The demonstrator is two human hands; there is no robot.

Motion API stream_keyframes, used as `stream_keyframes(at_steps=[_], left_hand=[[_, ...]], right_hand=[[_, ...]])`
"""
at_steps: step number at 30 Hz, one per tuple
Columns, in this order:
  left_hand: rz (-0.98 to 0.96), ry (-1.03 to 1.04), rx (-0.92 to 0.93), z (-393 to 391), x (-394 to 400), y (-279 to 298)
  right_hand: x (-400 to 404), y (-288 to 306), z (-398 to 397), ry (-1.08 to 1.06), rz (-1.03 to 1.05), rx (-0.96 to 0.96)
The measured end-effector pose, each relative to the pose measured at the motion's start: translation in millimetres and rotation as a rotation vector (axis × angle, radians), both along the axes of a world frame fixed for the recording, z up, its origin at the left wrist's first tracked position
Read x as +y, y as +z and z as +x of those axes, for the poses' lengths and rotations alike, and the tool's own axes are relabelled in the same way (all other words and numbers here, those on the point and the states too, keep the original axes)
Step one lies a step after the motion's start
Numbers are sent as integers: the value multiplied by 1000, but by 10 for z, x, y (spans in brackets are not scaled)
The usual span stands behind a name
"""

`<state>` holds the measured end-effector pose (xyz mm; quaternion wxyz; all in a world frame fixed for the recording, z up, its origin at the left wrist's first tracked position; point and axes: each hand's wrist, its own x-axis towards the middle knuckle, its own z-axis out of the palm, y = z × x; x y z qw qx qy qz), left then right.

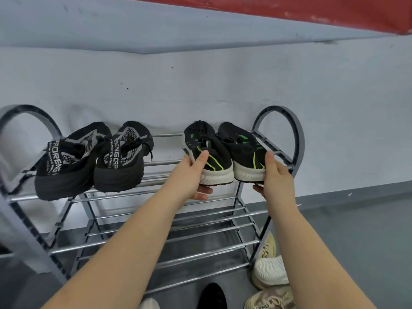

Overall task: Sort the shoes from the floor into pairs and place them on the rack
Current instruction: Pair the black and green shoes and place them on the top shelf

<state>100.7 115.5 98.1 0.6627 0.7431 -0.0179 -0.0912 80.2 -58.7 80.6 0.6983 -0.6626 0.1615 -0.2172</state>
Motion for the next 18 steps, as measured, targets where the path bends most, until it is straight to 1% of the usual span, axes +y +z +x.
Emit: stream_keyframes(at_steps=[2,4,11,14,18], left_hand=[[92,29,-70,-68,14,-18],[171,15,-143,-134,17,-52],[349,-20,-334,-267,27,-297],[378,3,-393,-238,5,-362],[383,-7,-416,-139,26,-381]], right_hand=[[-21,-21,-62,-16,-77,1],[-51,-36,-138,0,-117,19],[-93,-88,-330,153,-312,26],[-105,-157,-305,153,-380,46],[-80,-176,-261,132,-371,19]])
